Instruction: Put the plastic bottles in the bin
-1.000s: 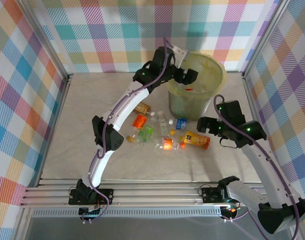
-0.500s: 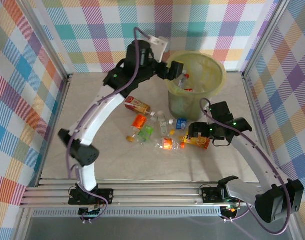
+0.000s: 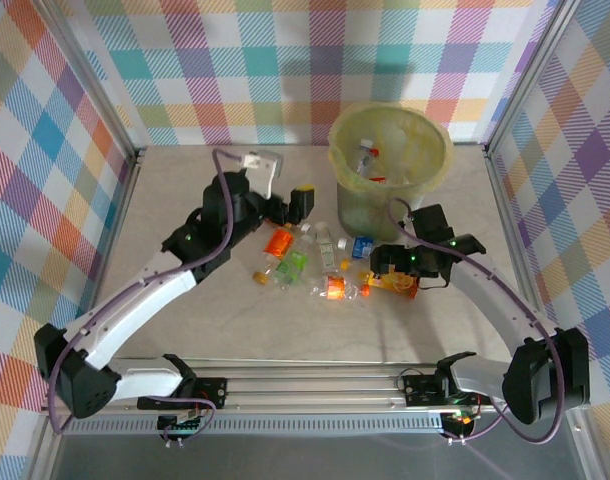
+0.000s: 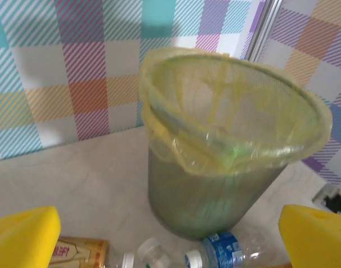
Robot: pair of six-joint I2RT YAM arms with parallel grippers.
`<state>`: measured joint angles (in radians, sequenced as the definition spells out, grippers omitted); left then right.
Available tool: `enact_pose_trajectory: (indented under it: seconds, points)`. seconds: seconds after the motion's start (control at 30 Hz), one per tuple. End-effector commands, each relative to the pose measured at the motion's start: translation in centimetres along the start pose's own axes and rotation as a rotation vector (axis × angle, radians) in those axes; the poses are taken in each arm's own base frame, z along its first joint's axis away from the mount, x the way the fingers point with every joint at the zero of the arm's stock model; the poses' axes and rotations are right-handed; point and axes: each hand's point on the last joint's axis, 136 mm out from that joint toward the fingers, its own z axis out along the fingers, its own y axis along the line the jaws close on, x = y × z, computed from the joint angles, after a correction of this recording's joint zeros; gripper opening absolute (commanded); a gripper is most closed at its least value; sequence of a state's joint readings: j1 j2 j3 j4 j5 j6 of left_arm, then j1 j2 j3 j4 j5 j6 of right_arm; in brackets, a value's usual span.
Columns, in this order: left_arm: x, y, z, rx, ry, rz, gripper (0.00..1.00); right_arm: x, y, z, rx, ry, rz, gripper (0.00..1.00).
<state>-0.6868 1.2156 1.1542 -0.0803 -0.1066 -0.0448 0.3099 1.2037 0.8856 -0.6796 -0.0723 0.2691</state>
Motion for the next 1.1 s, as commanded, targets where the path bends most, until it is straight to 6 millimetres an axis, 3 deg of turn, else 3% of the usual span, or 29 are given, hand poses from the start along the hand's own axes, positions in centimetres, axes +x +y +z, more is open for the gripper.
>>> enact_pose_trajectory:
  seconds: [0.0,0.17,0.33,0.77,1.07]
  points:
    - [0.9,-0.7,-1.2,0.048,-0.044,-0.03,1.0,-0.1,-0.3,0.3,0.0,-0.008,0.009,1.0]
    - [8.5,-3.6,-1.9,0.255,0.133,0.09,1.0,-0.1,-0.7,0.1,0.016,-0.013,0.041,1.0]
    - [14.8,-6.6,-2.3,0.429,0.203,0.308,1.0,-0.2,-1.2,-0.3,0.051,-0.02,0.092,1.0]
    - [24.4,-8.5,2.3,0.539,0.31,0.635,0.99,-0.6,-1.8,-3.5,0.096,-0.098,0.191,1.0]
    - [27.4,-8.2,3.8,0.531,0.403,0.735,0.99,-0.8,-1.6,-4.9,0.085,-0.136,0.206,1.0]
